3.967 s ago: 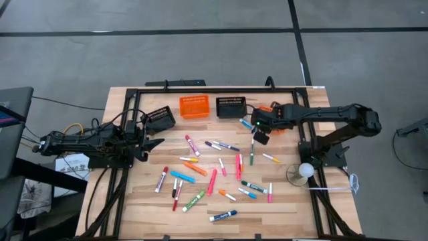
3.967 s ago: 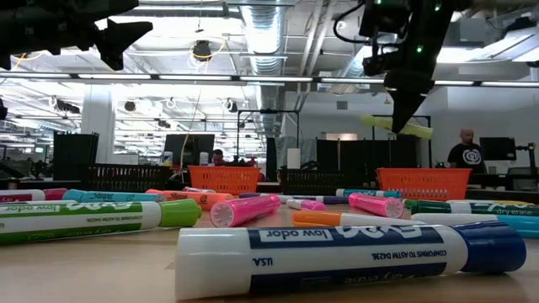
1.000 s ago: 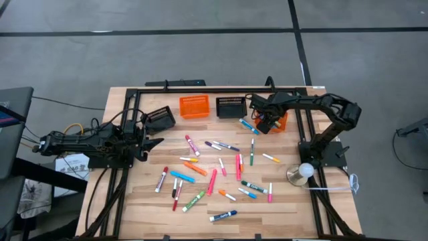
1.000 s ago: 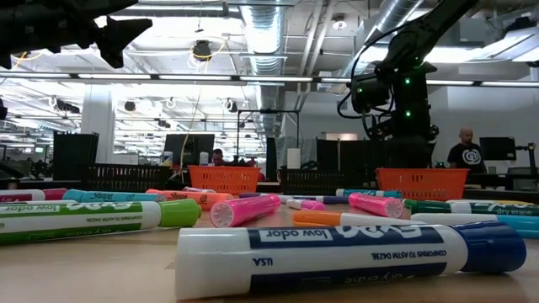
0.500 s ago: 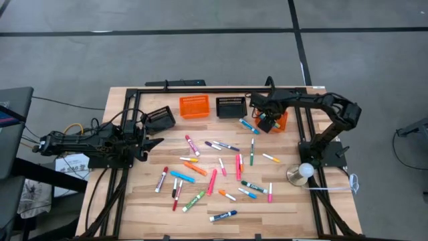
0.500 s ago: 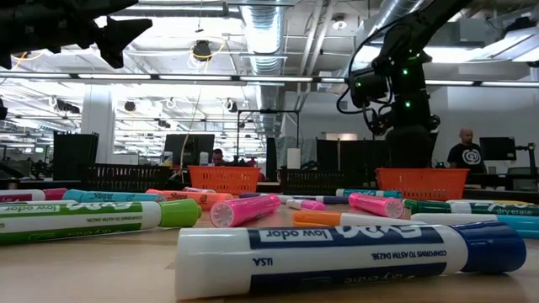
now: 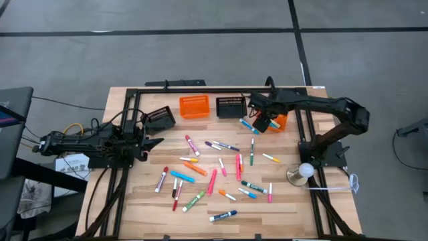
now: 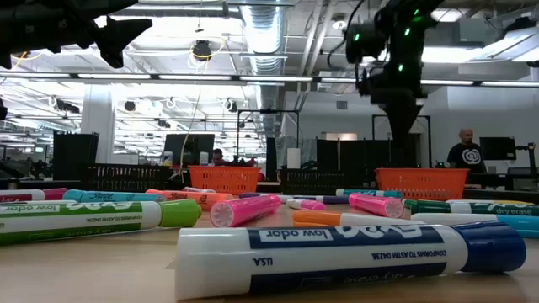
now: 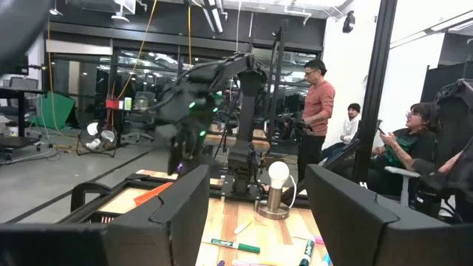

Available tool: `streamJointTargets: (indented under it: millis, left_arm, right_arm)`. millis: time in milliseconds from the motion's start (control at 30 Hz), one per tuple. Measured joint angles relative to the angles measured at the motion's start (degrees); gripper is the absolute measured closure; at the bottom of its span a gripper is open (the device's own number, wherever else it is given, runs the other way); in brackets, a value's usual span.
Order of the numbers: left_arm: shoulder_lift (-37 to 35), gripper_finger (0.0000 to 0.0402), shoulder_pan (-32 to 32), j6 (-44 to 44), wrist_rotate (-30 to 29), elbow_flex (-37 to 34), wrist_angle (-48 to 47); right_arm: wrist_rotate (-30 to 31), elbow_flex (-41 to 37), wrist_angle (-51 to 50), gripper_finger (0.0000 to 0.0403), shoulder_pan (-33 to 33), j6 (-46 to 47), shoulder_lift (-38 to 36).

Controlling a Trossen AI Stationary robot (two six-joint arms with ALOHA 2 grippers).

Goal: Pick & Place Markers
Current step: Put the right pink marker into the right orange bin

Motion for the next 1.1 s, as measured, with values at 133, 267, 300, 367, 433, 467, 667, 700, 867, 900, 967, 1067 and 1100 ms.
streamJointTargets:
  millis: [133, 267, 300, 367, 433, 467, 667, 700, 867, 900, 967, 1067, 1100]
  left_arm:
    - [0.00, 0.0179, -0.01, 0.00, 0.01, 0.00, 0.00]
    - [0.00, 0.0179, -0.01, 0.00, 0.02, 0.00, -0.01]
    - [0.01, 0.0179, 0.00, 0.00, 0.02, 0.00, 0.00]
    - [0.00, 0.0179, -0.02, 0.00, 0.02, 0.00, 0.00]
    - [0.01, 0.0179, 0.00, 0.00, 0.00, 0.00, 0.00]
    - [0.00, 0.0179, -0.01, 0.00, 0.02, 0.00, 0.00]
    - [0.01, 0.0179, 0.00, 0.00, 0.02, 0.00, 0.00]
    - [0.01, 0.0179, -0.02, 0.00, 0.02, 0.00, 0.00]
    - [-0.01, 0.0179, -0.02, -0.01, 0.01, 0.00, 0.04]
    - [0.01, 0.0179, -0.01, 0.00, 0.02, 0.00, 0.01]
    - [0.10, 0.0179, -0.02, 0.00, 0.00, 0.00, 0.17]
    - [0.47, 0.0179, 0.00, -0.02, 0.02, 0.00, 0.53]
    - [0.49, 0.0179, 0.00, -0.02, 0.00, 0.02, 0.53]
  right_arm:
    - [-0.19, 0.00, 0.00, 0.0246, 4.34, 3.97, -5.58]
    - [-0.96, 0.00, 0.03, 0.0244, 9.61, 8.60, -9.94]
    - [-1.48, 0.00, 0.08, 0.0244, 11.06, 9.29, -10.84]
    - [-2.20, 0.00, 0.09, 0.0243, 14.12, 10.74, -12.00]
    - [-2.46, 0.00, 0.14, 0.0244, 17.38, 12.27, -12.67]
    - [-2.49, 0.00, 0.47, 0.0244, 19.10, 13.13, -12.86]
    - [-2.53, 0.00, 5.54, 0.0248, 28.29, 17.10, -11.97]
    - [-2.51, 0.00, 6.28, 0.0248, 29.62, 17.81, -11.61]
    - [-2.65, 0.01, 11.84, 0.0249, 34.42, 20.14, -9.50]
    - [-2.94, 0.02, 12.52, 0.0249, 35.17, 20.11, -9.18]
    - [-3.16, -0.02, 13.24, 0.0249, 36.45, 20.16, -8.28]
    - [-3.13, -0.04, 13.97, 0.0249, 37.93, 20.60, -6.99]
    - [-3.05, -0.02, 14.81, 0.0249, 38.25, 20.60, -6.62]
